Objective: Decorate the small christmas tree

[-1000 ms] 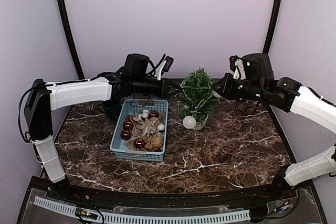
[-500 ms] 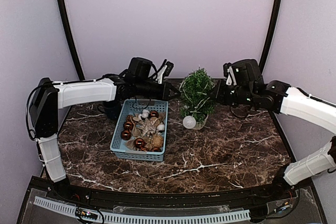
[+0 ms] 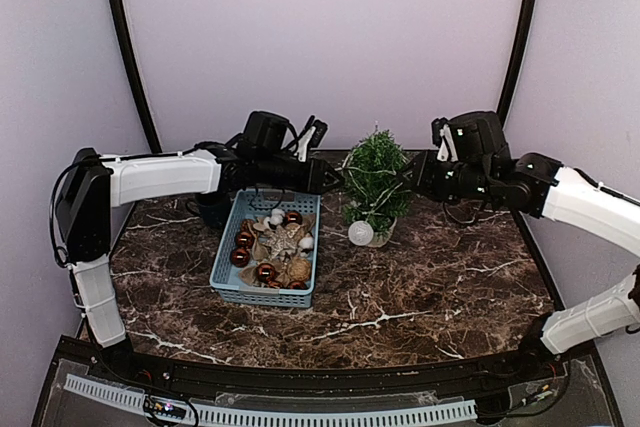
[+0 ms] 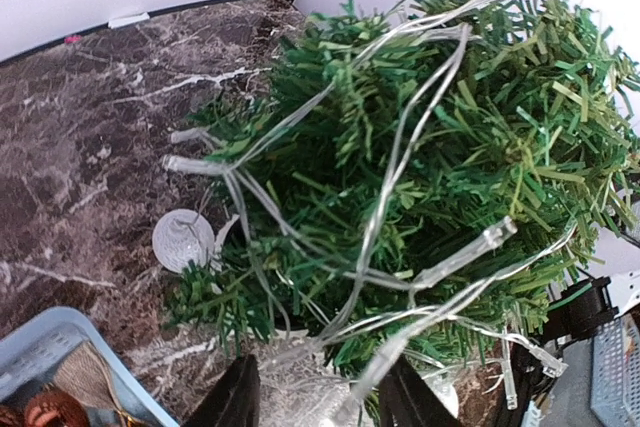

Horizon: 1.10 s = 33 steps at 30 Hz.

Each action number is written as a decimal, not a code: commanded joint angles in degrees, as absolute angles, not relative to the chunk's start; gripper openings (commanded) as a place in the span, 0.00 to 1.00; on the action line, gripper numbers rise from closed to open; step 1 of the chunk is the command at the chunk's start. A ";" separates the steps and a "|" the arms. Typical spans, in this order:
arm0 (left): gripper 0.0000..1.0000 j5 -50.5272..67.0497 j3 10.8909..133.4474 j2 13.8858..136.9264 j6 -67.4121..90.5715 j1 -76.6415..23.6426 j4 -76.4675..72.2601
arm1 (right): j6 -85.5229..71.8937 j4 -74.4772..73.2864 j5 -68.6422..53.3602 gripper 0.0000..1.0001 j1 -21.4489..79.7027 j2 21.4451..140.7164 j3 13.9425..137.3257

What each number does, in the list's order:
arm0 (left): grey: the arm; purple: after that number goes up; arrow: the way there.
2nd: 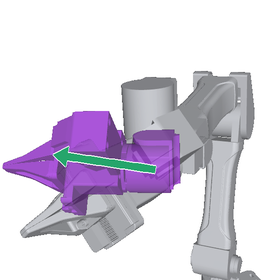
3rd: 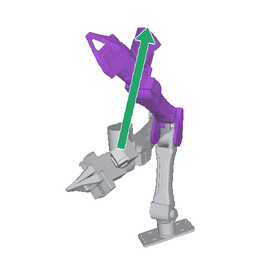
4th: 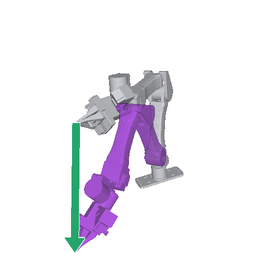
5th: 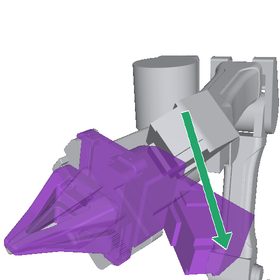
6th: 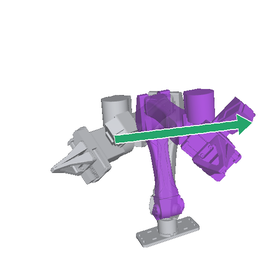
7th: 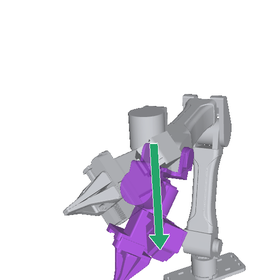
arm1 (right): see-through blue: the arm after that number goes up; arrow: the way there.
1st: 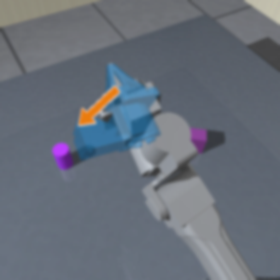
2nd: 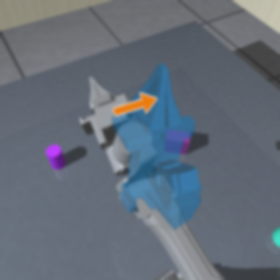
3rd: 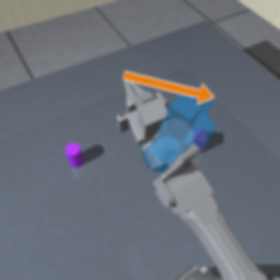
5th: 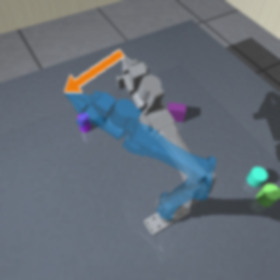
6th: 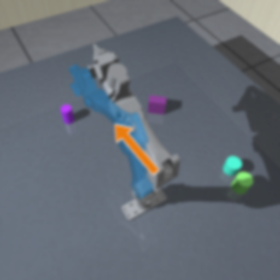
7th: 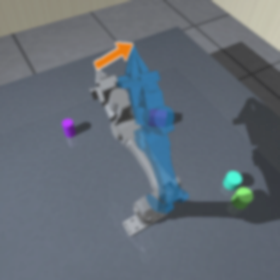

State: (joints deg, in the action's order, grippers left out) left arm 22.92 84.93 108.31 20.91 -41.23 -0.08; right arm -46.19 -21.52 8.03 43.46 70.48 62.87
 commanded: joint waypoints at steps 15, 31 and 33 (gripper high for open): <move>0.80 13.09 62.88 85.93 20.78 -40.76 -7.04 | -45.62 -23.68 11.25 0.65 43.68 62.18 63.39; 0.59 5.69 40.45 73.22 47.58 -39.04 1.03 | -46.45 -20.85 9.55 0.71 43.68 59.06 58.34; 0.59 6.41 38.35 73.86 50.78 -38.52 -2.61 | -46.66 -20.25 9.41 0.71 43.68 58.80 57.82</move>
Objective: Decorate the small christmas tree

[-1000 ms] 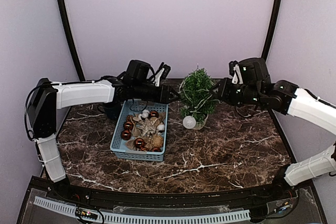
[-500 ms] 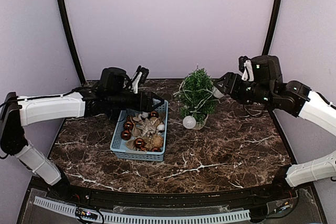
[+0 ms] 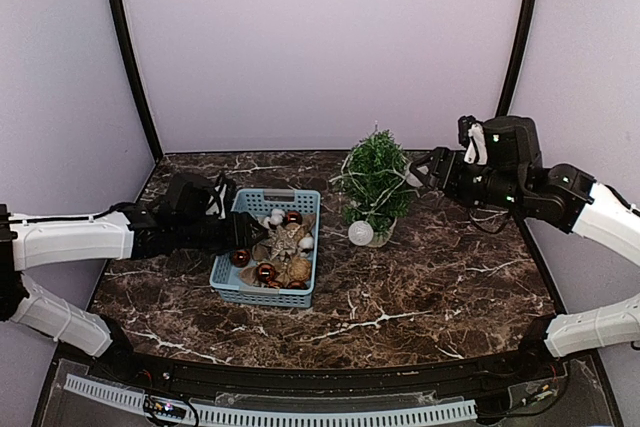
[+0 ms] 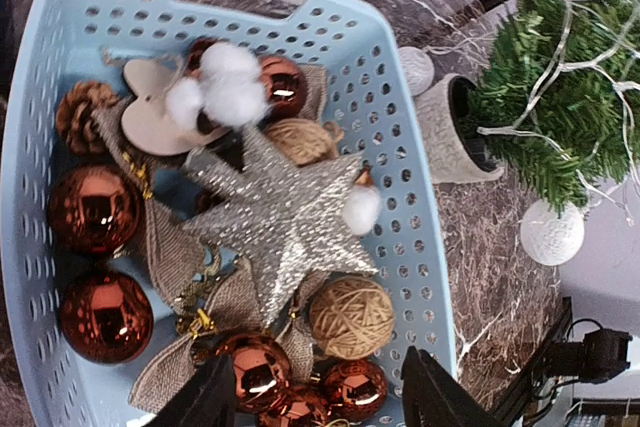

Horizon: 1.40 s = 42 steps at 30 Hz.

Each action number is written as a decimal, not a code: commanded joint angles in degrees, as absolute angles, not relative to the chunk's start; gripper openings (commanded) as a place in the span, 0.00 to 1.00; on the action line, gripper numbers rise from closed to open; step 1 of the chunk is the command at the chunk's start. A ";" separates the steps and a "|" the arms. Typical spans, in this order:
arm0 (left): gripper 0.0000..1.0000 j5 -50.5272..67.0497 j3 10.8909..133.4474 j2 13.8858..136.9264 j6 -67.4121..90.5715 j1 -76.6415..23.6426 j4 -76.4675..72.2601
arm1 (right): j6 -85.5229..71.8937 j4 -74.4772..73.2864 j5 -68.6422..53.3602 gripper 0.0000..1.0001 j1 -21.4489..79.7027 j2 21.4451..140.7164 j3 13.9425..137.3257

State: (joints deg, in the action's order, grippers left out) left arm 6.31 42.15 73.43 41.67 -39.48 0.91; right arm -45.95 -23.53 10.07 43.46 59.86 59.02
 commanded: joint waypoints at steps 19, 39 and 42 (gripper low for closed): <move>0.40 8.30 49.68 95.09 53.75 -33.77 -9.87 | -46.78 -21.62 8.96 0.70 43.68 57.66 57.37; 0.31 4.16 55.05 103.67 52.99 -32.35 -5.22 | -47.59 -21.71 8.23 0.70 43.68 57.16 55.95; 0.26 5.29 55.43 104.91 53.24 -32.34 -5.74 | -47.68 -21.62 8.09 0.70 43.68 57.15 55.98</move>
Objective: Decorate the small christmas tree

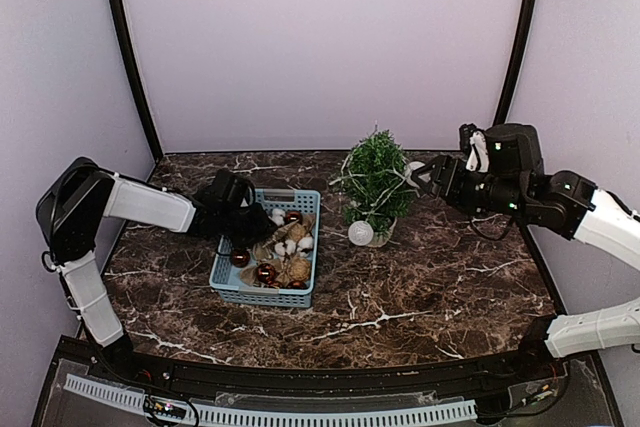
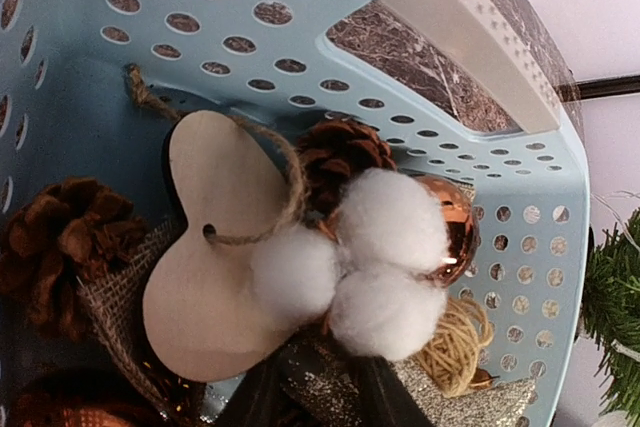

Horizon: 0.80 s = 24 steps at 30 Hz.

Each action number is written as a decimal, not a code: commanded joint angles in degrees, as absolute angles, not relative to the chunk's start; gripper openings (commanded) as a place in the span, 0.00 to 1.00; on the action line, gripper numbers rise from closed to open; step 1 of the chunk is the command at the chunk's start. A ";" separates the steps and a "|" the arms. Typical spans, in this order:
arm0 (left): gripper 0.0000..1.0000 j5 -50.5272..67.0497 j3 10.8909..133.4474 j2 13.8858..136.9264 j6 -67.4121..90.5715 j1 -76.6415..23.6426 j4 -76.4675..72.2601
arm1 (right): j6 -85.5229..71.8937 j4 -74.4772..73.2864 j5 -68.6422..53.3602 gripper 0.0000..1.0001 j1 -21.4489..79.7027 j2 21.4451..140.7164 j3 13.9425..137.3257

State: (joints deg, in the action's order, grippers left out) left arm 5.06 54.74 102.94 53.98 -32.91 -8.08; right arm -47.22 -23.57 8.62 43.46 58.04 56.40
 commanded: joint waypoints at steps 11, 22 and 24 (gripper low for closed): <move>0.09 2.89 53.27 97.65 51.93 -32.32 -5.61 | -47.05 -23.61 9.14 0.70 43.68 55.81 57.61; 0.16 4.15 44.84 83.85 46.48 -32.34 -7.61 | -47.01 -23.40 8.66 0.70 43.68 55.99 56.90; 0.22 5.55 44.22 83.03 46.57 -32.34 -5.27 | -47.23 -23.25 8.38 0.69 43.68 56.02 56.63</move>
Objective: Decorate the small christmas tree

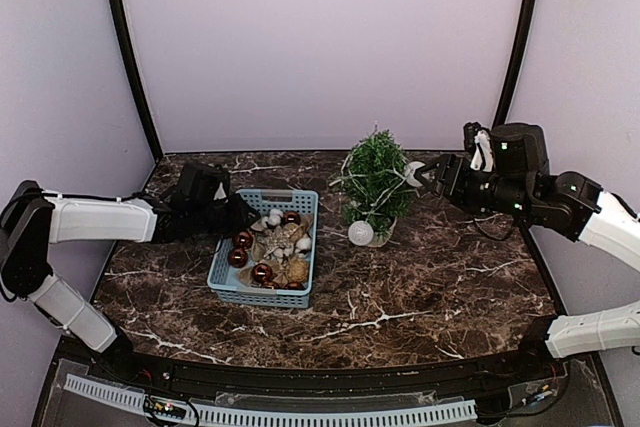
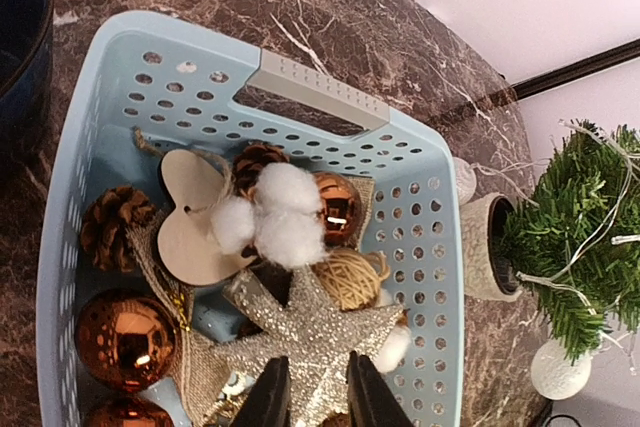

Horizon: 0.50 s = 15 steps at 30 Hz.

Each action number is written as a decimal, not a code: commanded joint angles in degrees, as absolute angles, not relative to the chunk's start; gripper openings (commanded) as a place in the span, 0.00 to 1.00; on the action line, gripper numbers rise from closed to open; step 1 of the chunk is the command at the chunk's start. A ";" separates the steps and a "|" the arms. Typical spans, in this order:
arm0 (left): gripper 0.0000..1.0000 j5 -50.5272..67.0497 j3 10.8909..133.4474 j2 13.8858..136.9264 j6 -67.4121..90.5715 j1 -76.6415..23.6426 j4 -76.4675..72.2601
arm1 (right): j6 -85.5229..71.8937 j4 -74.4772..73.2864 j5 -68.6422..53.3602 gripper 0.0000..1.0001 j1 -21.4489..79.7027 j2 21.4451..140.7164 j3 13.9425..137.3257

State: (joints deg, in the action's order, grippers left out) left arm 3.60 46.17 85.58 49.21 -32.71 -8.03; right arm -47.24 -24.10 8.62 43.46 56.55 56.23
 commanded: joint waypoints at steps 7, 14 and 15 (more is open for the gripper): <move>0.43 15.97 35.15 80.38 55.05 -32.42 -12.83 | -47.55 -22.72 8.33 0.70 43.76 55.88 56.18; 0.49 21.49 34.59 84.62 54.07 -32.43 -18.16 | -47.37 -22.74 7.93 0.69 43.77 56.44 56.92; 0.49 21.60 34.49 85.20 53.89 -32.43 -18.76 | -47.37 -22.87 8.15 0.69 43.77 56.20 56.87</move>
